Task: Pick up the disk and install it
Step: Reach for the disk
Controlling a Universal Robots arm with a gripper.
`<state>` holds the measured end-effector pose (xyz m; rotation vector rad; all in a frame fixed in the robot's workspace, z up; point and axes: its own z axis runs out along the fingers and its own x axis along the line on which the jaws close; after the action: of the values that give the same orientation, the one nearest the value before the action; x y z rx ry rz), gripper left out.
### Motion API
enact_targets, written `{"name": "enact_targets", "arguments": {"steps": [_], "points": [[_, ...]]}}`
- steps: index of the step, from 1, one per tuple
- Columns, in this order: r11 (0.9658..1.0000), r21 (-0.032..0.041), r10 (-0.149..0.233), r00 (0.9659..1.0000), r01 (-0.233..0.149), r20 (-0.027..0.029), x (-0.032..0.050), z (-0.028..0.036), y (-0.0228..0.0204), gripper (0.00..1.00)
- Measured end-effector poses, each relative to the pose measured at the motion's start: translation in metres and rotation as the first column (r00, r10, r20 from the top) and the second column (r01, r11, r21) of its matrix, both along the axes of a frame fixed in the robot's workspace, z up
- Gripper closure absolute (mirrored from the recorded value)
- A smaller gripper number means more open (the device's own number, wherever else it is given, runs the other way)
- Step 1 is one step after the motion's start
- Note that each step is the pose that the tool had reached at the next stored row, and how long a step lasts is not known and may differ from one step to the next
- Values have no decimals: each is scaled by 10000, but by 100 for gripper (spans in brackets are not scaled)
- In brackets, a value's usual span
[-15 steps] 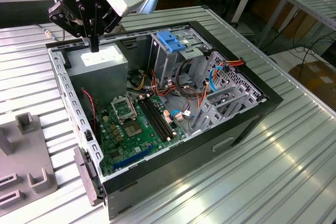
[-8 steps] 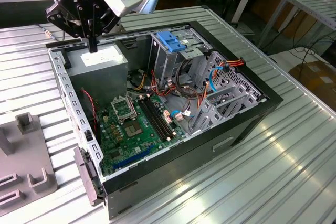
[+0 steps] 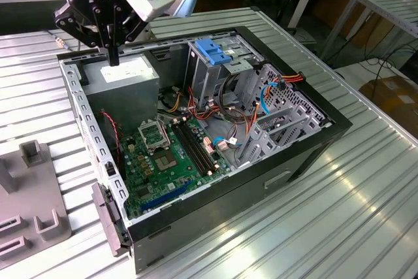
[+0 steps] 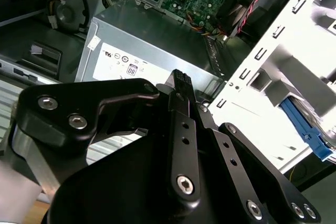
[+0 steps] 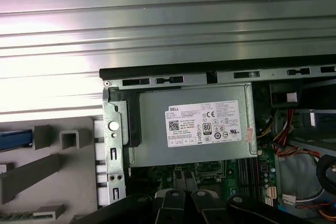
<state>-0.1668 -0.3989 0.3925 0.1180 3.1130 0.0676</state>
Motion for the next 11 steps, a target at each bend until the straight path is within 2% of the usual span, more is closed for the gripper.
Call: {"name": "enact_targets", "arguments": {"steps": [11], "points": [[10000,1,-1,10000,1,-2,-46,-2,0,90]]}}
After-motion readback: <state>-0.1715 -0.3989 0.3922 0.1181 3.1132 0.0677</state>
